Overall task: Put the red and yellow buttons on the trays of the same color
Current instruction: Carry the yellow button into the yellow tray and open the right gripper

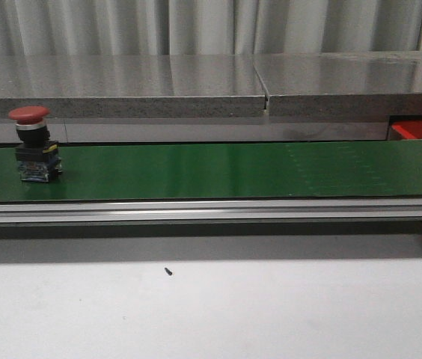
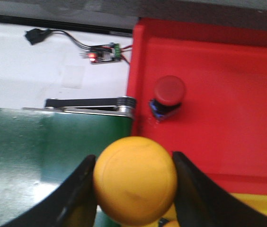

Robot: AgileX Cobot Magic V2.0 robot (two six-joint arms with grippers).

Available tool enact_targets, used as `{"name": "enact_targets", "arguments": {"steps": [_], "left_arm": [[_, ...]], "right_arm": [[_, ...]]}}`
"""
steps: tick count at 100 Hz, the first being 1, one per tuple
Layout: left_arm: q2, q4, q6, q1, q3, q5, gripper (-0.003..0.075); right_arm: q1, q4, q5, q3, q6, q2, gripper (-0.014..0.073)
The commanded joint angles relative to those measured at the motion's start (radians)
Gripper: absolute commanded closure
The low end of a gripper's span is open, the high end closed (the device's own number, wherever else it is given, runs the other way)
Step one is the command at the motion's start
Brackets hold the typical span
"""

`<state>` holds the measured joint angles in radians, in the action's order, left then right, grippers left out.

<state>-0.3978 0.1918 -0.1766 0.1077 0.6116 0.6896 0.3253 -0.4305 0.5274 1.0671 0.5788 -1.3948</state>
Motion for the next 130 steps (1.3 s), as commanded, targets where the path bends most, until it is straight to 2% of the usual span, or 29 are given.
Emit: {"name": "enact_targets", "arguments": {"steps": [1, 28, 43, 52, 90, 100, 112, 117, 122, 130], "left_arm": [[-0.009, 0.017, 0.000, 0.007, 0.026, -0.070, 0.0739], [-0.009, 0.017, 0.000, 0.007, 0.026, -0.070, 0.0739], [-0.009, 0.017, 0.000, 0.007, 0.026, -0.070, 0.0739], [-0.009, 0.017, 0.000, 0.007, 0.026, -0.070, 0.0739], [-0.009, 0.017, 0.000, 0.007, 0.026, -0.070, 0.0739], [-0.009, 0.017, 0.000, 0.007, 0.026, -0.070, 0.0739], [-0.009, 0.017, 0.000, 0.007, 0.026, -0.070, 0.0739], [-0.009, 0.017, 0.000, 0.007, 0.026, -0.070, 0.0739], [-0.009, 0.017, 0.000, 0.007, 0.026, -0.070, 0.0739], [-0.009, 0.017, 0.000, 0.007, 0.026, -0.070, 0.0739]], "right_arm": [[0.049, -0.037, -0.086, 0.012, -0.002, 0.018, 0.0484], [0.159, -0.063, -0.296, -0.144, -0.005, 0.015, 0.0484], [0.215, -0.164, -0.394, -0.221, -0.013, 0.003, 0.0484], [0.231, -0.202, -0.409, -0.236, -0.013, -0.024, 0.0484], [0.232, -0.203, -0.422, -0.236, -0.013, -0.185, 0.0473], [0.232, -0.203, -0.419, -0.236, -0.013, -0.190, 0.0398], [0.232, -0.203, -0.417, -0.236, -0.013, -0.190, 0.0193], [0.232, -0.203, -0.417, -0.236, -0.013, -0.190, 0.0135], [0.232, -0.203, -0.417, -0.236, -0.013, -0.190, 0.0107], [0.232, -0.203, -0.417, -0.236, -0.013, -0.188, 0.0111]]}}
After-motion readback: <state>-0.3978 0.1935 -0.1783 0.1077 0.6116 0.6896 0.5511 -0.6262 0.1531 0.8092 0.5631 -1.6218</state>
